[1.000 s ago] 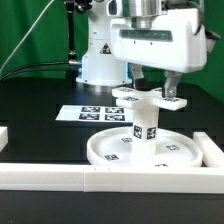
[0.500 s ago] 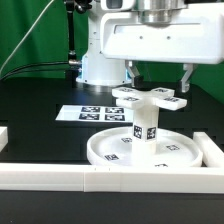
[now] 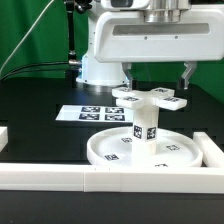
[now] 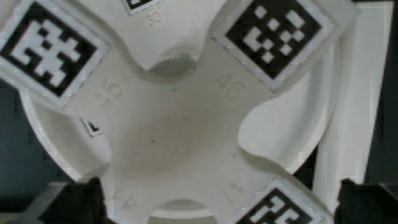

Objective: Assemble round table

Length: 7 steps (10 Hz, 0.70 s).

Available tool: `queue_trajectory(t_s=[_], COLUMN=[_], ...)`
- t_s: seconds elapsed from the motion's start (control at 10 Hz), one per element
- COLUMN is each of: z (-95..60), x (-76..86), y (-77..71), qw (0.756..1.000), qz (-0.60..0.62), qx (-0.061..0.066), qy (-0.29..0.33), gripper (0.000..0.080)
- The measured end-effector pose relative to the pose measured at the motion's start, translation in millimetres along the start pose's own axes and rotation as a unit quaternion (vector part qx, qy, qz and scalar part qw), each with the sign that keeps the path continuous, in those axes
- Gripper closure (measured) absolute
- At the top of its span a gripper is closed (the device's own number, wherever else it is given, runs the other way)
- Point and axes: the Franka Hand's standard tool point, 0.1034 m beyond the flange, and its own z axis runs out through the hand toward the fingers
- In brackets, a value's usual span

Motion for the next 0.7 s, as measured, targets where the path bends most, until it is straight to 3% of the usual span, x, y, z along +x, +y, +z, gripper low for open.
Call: queue_trajectory(t_s=[0.7], z=[-3.8], x=[2.4], y=[6.9], qw=[0.973], qz=[-0.232], qx=[-0.012], qy=[-0.007], gripper=[0.0150])
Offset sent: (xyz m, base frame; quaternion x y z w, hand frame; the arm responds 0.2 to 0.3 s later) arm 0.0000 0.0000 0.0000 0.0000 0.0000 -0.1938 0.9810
